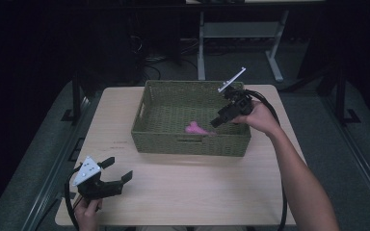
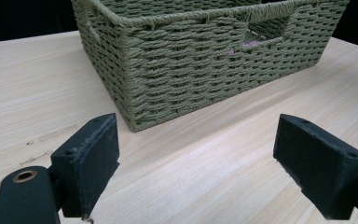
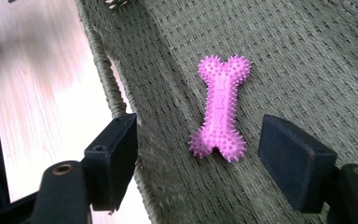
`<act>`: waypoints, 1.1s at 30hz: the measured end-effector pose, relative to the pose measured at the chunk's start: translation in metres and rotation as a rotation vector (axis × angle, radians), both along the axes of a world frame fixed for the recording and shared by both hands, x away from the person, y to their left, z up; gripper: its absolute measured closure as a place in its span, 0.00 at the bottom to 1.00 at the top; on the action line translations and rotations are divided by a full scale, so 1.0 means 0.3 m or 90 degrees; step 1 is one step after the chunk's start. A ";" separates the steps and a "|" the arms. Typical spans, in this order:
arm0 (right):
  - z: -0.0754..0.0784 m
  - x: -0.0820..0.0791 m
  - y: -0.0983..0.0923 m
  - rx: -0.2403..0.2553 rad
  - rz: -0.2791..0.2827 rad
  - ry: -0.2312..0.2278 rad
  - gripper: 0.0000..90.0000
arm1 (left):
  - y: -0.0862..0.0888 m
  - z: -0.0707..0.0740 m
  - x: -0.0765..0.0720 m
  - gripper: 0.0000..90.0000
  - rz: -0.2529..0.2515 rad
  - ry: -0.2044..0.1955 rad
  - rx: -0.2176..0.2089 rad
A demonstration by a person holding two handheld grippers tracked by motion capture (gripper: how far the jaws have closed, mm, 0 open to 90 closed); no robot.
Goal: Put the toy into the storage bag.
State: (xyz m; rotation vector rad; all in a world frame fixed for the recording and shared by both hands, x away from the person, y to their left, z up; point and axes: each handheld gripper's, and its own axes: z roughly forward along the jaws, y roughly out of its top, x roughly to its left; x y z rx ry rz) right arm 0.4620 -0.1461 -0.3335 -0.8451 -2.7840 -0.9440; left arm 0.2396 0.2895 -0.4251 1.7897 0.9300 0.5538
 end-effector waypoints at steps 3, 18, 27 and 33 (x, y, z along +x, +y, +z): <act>0.005 -0.015 -0.010 0.007 -0.002 -0.006 0.30 | -0.001 0.000 0.000 0.15 0.000 0.001 0.000; 0.042 -0.072 -0.070 0.024 -0.015 -0.022 0.29 | -0.006 -0.001 0.000 0.15 -0.001 -0.001 0.002; 0.041 -0.109 -0.088 0.027 -0.010 -0.029 0.29 | -0.005 0.000 -0.002 0.15 0.000 -0.001 0.001; 0.050 -0.140 -0.097 0.029 -0.001 -0.041 0.29 | -0.005 0.000 -0.002 0.15 -0.001 -0.001 0.002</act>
